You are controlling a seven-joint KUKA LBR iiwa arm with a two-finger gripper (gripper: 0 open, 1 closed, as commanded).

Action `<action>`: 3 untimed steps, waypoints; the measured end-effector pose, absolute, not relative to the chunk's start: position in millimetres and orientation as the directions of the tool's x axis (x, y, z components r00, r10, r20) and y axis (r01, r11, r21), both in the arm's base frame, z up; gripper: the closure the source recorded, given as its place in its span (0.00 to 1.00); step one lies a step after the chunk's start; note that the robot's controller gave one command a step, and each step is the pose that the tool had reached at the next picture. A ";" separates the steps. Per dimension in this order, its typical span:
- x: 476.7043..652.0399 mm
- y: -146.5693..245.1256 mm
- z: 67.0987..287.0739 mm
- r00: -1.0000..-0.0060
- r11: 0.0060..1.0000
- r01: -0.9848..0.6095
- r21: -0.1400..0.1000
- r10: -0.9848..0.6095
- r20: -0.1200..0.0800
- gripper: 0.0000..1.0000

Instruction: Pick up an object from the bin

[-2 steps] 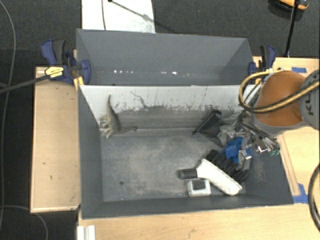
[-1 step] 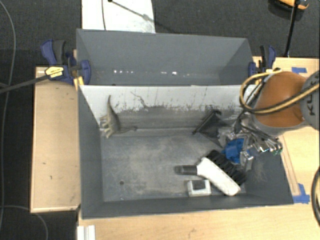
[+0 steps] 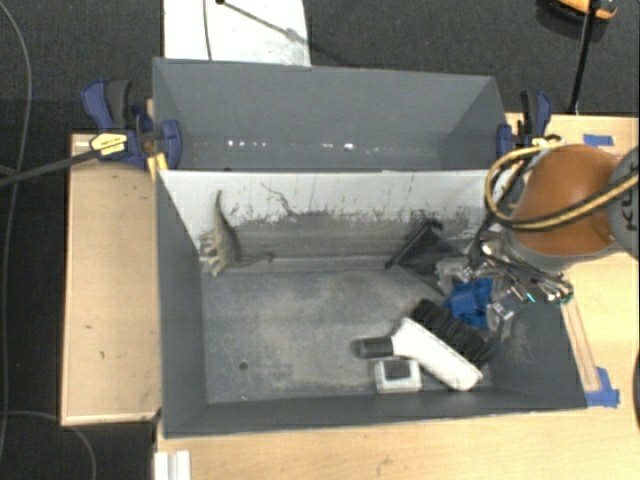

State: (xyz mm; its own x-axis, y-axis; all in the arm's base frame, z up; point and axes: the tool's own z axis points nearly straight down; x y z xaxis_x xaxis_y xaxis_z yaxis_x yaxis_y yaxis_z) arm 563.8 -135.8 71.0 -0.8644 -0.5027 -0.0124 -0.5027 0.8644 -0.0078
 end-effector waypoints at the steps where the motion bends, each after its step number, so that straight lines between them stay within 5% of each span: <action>1: 566.4 -134.5 74.6 -0.882 0.882 -0.471 -0.007 -0.471 -0.013 0.00; 2: 564.5 -144.3 70.8 -0.781 0.781 -0.624 -0.004 -0.624 -0.016 1.00; 3: 564.5 -144.3 70.8 -0.781 0.781 -0.624 -0.004 -0.624 -0.016 1.00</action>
Offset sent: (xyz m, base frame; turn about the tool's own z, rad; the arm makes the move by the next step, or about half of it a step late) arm -0.0002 -0.0125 -0.0010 -0.1494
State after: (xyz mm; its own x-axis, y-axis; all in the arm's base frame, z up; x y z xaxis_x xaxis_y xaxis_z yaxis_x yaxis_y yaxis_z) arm 564.5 -144.3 70.8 -0.7812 -0.6241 -0.0161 -0.6241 0.7813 -0.0045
